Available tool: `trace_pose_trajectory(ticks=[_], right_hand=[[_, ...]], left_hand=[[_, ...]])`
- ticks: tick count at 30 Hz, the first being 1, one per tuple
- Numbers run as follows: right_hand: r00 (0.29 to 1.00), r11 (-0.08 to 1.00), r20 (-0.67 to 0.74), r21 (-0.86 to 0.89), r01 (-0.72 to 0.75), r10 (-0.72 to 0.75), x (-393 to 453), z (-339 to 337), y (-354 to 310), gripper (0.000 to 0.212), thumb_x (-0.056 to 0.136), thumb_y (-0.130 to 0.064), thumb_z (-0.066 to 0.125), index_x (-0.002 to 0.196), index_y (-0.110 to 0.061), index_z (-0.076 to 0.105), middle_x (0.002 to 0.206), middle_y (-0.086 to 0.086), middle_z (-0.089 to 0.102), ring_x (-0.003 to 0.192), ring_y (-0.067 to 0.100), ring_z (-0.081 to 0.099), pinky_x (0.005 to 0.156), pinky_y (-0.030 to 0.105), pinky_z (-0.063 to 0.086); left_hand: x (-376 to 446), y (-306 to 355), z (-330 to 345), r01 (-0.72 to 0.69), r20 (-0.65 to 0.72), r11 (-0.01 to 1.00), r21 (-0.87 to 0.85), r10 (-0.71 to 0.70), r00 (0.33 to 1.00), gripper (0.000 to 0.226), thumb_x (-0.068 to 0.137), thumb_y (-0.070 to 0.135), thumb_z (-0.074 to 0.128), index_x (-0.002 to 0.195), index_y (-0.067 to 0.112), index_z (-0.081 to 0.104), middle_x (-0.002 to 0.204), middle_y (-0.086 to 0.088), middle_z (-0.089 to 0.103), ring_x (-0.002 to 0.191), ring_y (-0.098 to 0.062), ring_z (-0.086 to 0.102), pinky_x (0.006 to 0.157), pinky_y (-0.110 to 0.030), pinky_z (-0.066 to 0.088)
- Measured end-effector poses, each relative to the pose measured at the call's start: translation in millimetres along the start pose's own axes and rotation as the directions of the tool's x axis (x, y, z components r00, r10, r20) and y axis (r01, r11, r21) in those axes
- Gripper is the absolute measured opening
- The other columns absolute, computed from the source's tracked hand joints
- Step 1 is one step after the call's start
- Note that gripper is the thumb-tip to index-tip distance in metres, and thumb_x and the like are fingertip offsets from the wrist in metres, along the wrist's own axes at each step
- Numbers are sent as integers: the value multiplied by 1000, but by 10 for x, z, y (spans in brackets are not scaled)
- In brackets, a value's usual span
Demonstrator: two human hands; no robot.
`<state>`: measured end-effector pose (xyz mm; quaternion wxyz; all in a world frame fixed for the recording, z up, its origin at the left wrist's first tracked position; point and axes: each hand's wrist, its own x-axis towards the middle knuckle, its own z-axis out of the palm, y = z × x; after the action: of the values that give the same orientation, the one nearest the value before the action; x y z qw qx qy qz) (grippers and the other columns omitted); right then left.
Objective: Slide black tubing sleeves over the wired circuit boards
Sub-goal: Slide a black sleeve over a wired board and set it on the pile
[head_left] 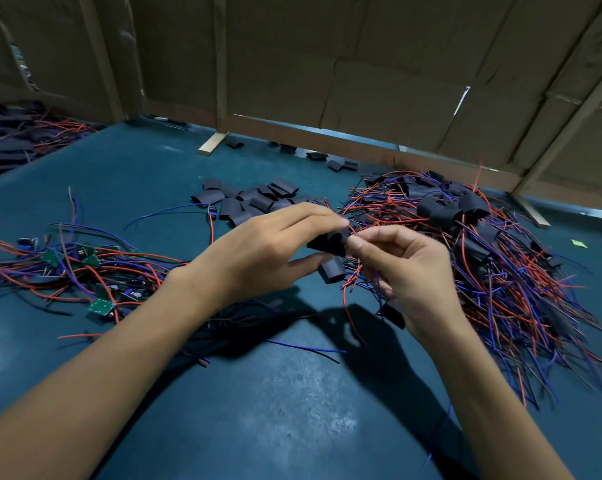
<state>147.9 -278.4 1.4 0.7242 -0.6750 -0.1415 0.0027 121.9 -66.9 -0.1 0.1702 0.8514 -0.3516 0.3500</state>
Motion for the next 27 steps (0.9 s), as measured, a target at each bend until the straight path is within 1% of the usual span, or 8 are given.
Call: trace_pose_trajectory(ticks=[6, 11, 13, 16, 18, 20, 23, 27], right_hand=[[865, 930, -350, -204, 305, -360, 62, -325, -196, 5, 89, -15, 75, 94, -16, 77, 74, -2, 70, 59, 7, 57, 55, 20, 47], [721, 646, -485, -761, -68, -495, 110, -473, -60, 38, 89, -27, 67, 127, -18, 67, 139, 10, 52, 125, 30, 49, 108, 41, 37], [692, 544, -450, -833, -98, -565, 63, -348, -22, 50, 86, -28, 68, 134, -18, 60, 146, 15, 41, 129, 36, 41, 103, 41, 31], [599, 308, -100, -917, 255, -794, 10, -146, 78, 40, 88, -19, 67, 128, -12, 63, 132, 15, 55, 120, 34, 51, 96, 44, 37], [688, 294, 178, -808, 510, -704, 29, -17, 166, 37, 91, -12, 64, 127, -8, 64, 124, 12, 62, 115, 31, 57, 97, 48, 44], [845, 400, 366, -759, 513, -389, 27, 99, 272, 46, 95, -19, 64, 139, -9, 56, 133, 13, 57, 123, 31, 53, 105, 47, 42], [938, 195, 347, -920, 340, 4, 27, 169, 486, 54, 100, -48, 52, 149, -27, 45, 146, 6, 47, 130, 31, 41, 108, 41, 34], [944, 238, 330, -915, 326, -27, 65, 131, 456, 28, 99, -38, 56, 124, -30, 64, 124, -1, 63, 115, 28, 49, 93, 37, 32]], left_hand=[[-61, -142, -52, 320, 172, 947, -16, -313, 934, 64, 99, 37, 59, 154, 17, 34, 149, -3, 41, 139, -19, 41, 115, -38, 35], [-178, -390, -94, 484, 507, 785, 388, -620, 599, 50, 99, 49, 52, 145, 29, 47, 139, -1, 48, 131, -25, 42, 107, -46, 38], [-195, -466, -143, 528, 536, 747, 405, -662, 524, 47, 98, 48, 54, 141, 29, 51, 136, 0, 52, 129, -24, 47, 106, -45, 40], [-227, -550, -227, 567, 478, 726, 390, -686, 549, 37, 95, 43, 61, 128, 26, 61, 116, 3, 61, 111, -21, 58, 96, -40, 48], [-248, -582, -282, 589, 455, 738, 331, -671, 586, 24, 92, 42, 67, 111, 27, 67, 95, 10, 63, 96, -16, 62, 84, -33, 49], [-258, -572, -329, 686, 550, 719, 111, -619, 561, 16, 86, 40, 76, 97, 31, 68, 82, 12, 65, 81, -8, 63, 70, -24, 46], [-267, -512, -344, 794, 770, 607, -40, -487, 412, 33, 73, 31, 90, 95, 27, 66, 79, 10, 67, 68, -6, 61, 65, -22, 46], [-264, -487, -289, 776, 818, 629, 39, -466, 337, 27, 75, 22, 89, 93, 23, 70, 78, 8, 69, 66, -5, 61, 64, -20, 47]])
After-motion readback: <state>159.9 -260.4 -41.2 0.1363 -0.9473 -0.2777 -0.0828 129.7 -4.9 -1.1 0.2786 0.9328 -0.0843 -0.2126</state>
